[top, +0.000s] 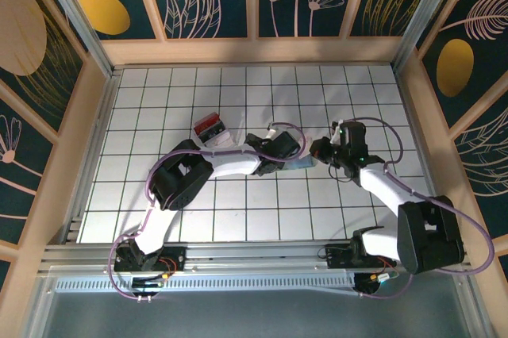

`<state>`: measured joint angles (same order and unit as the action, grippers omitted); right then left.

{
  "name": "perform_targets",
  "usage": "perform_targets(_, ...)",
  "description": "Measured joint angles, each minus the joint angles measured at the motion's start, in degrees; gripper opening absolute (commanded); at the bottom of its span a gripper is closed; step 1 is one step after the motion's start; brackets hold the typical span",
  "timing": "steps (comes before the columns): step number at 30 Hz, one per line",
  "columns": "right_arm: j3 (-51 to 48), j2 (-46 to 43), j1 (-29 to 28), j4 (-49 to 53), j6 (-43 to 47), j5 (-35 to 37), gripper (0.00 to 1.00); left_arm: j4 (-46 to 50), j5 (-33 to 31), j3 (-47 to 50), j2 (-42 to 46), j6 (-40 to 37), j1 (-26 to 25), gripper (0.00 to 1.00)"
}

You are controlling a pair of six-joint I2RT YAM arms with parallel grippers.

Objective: Take the credit cards out of the card holder

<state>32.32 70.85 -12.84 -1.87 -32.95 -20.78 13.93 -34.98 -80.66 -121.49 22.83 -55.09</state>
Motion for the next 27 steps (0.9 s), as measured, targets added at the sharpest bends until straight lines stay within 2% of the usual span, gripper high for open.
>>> perform_targets(10,-1.0,-4.7,0.1,-0.9,0.0,0.0,0.0,-2.2,0.0,2.7,10.2,2.0,0.0,0.99)
perform_targets(19,-2.5,-7.9,0.1,-3.5,-0.7,-0.1,0.0,-9.3,0.7,11.8,20.5,5.4,0.6,0.99)
perform_targets(27,-4.3,-9.4,0.1,-9.3,-2.4,-2.1,0.0,-23.3,13.9,26.1,32.8,11.9,7.9,0.99)
